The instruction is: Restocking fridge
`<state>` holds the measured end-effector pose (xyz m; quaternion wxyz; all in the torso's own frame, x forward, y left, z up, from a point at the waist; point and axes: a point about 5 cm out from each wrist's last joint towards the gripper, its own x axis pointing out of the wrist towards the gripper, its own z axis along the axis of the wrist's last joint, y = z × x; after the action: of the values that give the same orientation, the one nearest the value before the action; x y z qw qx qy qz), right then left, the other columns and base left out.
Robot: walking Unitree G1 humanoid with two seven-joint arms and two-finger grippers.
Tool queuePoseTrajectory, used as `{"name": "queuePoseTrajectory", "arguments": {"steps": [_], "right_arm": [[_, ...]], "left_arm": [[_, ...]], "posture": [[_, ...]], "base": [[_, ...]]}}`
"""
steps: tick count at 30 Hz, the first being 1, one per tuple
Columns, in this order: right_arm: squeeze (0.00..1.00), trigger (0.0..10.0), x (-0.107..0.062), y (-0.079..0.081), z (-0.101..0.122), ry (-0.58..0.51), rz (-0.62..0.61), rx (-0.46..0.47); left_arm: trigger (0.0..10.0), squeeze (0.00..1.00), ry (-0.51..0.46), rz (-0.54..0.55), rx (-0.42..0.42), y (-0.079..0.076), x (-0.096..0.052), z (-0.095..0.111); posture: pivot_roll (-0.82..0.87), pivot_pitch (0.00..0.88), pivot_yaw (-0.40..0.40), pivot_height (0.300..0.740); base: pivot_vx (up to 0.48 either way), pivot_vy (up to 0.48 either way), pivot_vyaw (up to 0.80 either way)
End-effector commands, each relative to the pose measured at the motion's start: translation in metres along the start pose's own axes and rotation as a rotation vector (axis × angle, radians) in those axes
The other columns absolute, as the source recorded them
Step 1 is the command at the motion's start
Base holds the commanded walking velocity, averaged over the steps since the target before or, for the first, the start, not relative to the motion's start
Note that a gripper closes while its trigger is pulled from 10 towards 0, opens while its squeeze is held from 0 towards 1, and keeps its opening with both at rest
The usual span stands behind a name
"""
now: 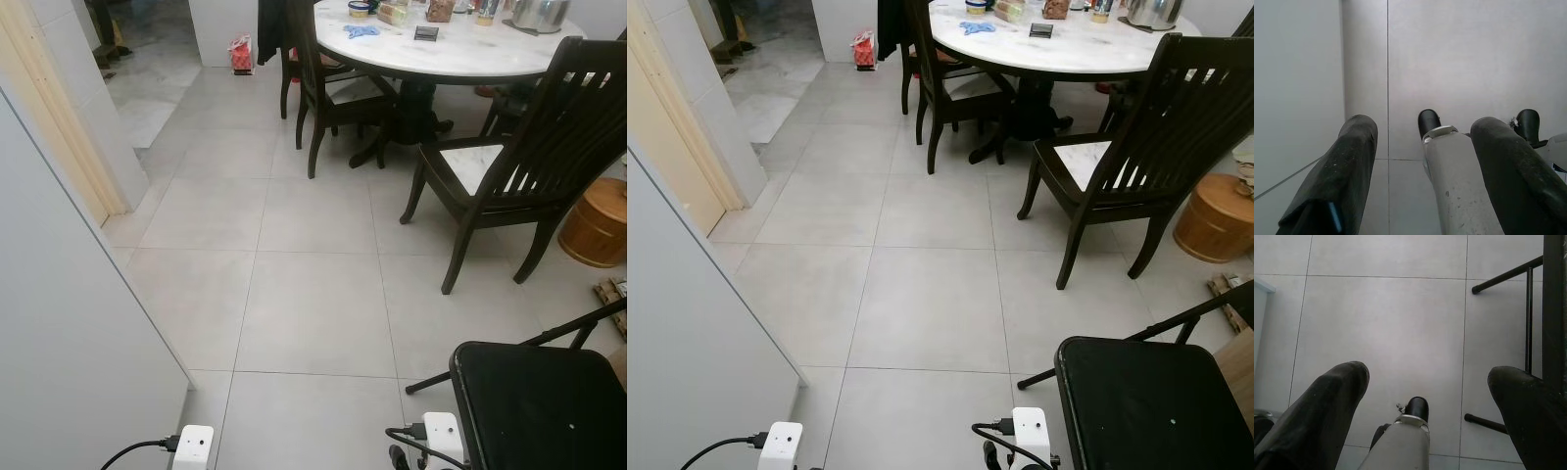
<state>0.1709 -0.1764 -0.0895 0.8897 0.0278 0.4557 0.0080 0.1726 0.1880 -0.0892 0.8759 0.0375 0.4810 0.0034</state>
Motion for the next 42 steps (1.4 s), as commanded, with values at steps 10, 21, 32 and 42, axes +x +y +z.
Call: {"name": "queuePoseTrajectory", "arguments": {"steps": [10,21,32,42], "right_arm": [[0.00,10.0,0.0041,-0.0244,0.0371,0.013,-0.026,0.194],[0.00,10.0,0.0042,-0.0244,0.0380,0.009,-0.029,0.193],[0.00,10.0,0.0042,-0.0246,0.0383,0.009,-0.027,0.193],[0.00,10.0,0.0042,-0.0243,0.0383,0.006,-0.025,0.195]], "left_arm": [[10.0,0.00,0.065,0.005,-0.097,0.0444,-0.0033,0.0093],[10.0,0.00,0.063,0.009,-0.109,0.0447,-0.0033,0.0097],[10.0,0.00,0.059,0.009,-0.116,0.0441,-0.0031,0.0100],[10.0,0.00,0.054,0.023,-0.123,0.0450,-0.0032,0.0100]], "posture": [[0.07,0.000,-0.077,0.740],[0.07,0.000,-0.078,0.740],[0.08,0.000,-0.081,0.740],[0.08,0.000,-0.080,0.740]], "base": [[0.000,0.000,0.00],[0.000,0.000,0.00],[0.000,0.000,0.00],[0.000,0.000,0.00]]}}
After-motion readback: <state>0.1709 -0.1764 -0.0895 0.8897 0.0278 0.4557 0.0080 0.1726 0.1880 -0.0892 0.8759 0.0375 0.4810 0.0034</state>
